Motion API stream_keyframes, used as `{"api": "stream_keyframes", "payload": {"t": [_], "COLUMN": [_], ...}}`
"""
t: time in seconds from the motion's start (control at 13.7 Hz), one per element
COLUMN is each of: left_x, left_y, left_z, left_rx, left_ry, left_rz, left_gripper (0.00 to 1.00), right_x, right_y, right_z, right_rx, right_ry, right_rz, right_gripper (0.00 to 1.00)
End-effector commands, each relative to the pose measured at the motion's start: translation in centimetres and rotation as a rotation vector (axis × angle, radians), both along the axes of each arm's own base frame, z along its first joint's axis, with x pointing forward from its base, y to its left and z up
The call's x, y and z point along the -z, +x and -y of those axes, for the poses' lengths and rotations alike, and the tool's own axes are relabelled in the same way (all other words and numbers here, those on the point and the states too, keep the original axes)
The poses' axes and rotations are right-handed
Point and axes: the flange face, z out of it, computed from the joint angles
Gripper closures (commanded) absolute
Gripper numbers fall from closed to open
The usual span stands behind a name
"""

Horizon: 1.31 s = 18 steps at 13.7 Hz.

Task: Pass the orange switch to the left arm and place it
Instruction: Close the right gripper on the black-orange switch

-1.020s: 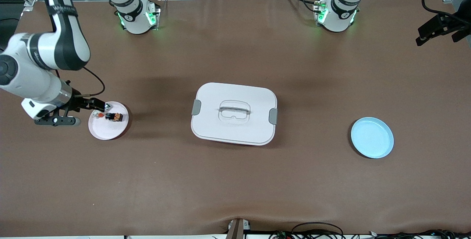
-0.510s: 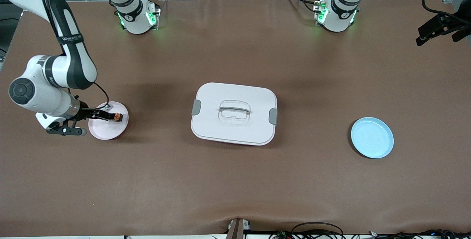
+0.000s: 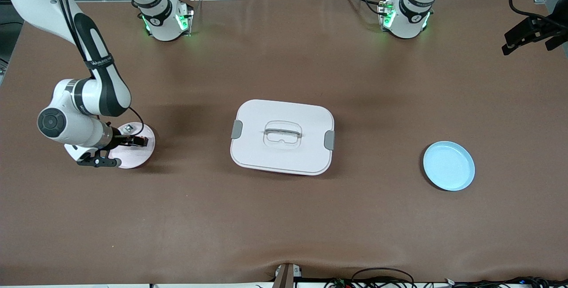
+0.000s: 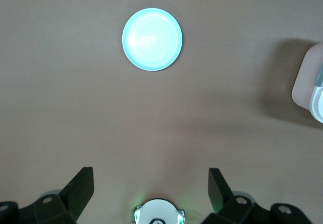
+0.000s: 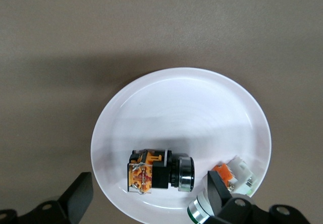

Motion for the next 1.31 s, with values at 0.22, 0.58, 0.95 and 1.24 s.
{"api": "stream_keyframes", "payload": {"t": [0.22,0.58,0.95,1.24], "left_x": [-0.8,-0.8,-0.8,-0.8], "left_y": [-0.6,-0.6,-0.6,-0.6], "left_z": [-0.3,-0.4,-0.3,-0.3], "left_rx": [0.006,0.006,0.007,0.007], "left_ry": [0.004,0.006,0.004,0.004], "left_rz": [0.002,0.002,0.002,0.004], "left_gripper": [0.00,0.00,0.00,0.00], "right_x": [1.1,2.5,3.5,4.5], "right_y": [-0.7,-1.3,-1.6,-1.6], "right_z": [0.3,0.4,0.9,0.8], "right_rx": [0.011,0.014,0.024,0.022], "right_ry": [-0.007,-0.006,-0.006,-0.006], "right_rz": [-0.026,-0.047,-0.061,-0.060], "right_gripper": [0.00,0.00,0.00,0.00]}}
